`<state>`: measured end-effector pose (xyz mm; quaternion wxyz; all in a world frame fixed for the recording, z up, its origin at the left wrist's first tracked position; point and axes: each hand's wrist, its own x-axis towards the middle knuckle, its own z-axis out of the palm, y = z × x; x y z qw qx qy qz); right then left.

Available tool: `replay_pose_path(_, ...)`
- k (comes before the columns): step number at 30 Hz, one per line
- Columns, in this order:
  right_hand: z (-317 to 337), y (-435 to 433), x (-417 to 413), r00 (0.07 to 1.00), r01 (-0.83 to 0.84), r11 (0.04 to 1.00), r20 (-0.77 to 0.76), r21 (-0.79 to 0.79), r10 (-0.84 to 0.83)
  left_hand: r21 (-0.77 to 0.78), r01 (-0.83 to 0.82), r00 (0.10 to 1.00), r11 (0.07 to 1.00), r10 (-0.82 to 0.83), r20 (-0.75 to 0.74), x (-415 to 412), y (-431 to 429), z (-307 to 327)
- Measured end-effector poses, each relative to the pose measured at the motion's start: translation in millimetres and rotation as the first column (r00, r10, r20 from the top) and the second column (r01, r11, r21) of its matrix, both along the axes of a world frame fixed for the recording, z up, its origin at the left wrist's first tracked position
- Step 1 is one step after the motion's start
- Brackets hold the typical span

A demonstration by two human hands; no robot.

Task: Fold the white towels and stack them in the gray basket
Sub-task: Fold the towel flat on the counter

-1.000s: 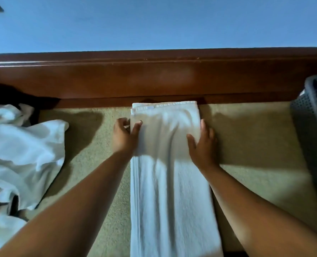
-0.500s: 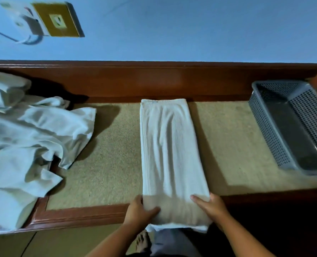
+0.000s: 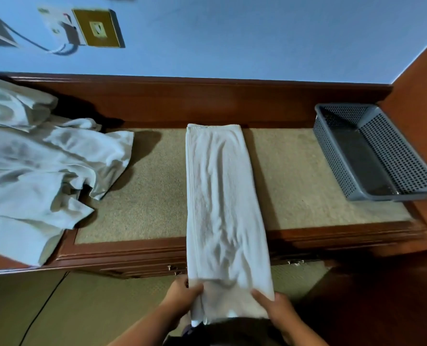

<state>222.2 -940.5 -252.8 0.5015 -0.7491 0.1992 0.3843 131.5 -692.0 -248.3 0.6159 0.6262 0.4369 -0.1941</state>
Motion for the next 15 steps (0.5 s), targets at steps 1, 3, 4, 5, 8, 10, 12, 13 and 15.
replay_pose_path(1, 1, -4, -1, 1.0, -0.015, 1.0, 0.02, -0.011, 0.015, 0.03, -0.024, 1.0, 0.999, 0.024, 0.0, -4, -4, -1)
replay_pose_path(3, 10, -7, 0, 0.997, -0.068, 0.997, 0.031, -0.032, 0.069, 0.083, -0.074, 0.997, 0.994, 0.075, -0.015, -7, -11, 1)
replay_pose_path(4, 16, -8, 0, 0.995, -0.092, 0.995, 0.033, -0.043, 0.093, 0.105, -0.098, 0.994, 0.99, 0.102, -0.026, -9, -14, 3)
replay_pose_path(5, 23, -8, 1, 0.992, -0.115, 0.991, 0.039, -0.065, 0.117, 0.12, -0.126, 0.991, 0.985, 0.131, -0.03, -10, -16, 4)
replay_pose_path(8, 32, -14, 3, 0.979, -0.179, 0.974, 0.078, -0.136, 0.191, 0.116, -0.204, 0.979, 0.972, 0.206, -0.007, -15, -25, 12)
replay_pose_path(10, 39, -19, 1, 0.976, -0.19, 0.975, 0.087, -0.115, 0.2, 0.102, -0.252, 0.968, 0.962, 0.251, 0.03, -18, -32, 19)
replay_pose_path(12, 44, -25, -5, 0.981, -0.171, 0.983, 0.084, -0.074, 0.177, 0.094, -0.3, 0.953, 0.949, 0.294, 0.069, -21, -40, 25)
replay_pose_path(13, 46, -28, -7, 0.983, -0.161, 0.986, 0.08, -0.048, 0.165, 0.09, -0.311, 0.949, 0.946, 0.304, 0.086, -23, -43, 28)
replay_pose_path(15, 49, -37, -15, 0.986, -0.151, 0.989, 0.072, -0.002, 0.151, 0.097, -0.326, 0.943, 0.94, 0.317, 0.1, -30, -52, 32)
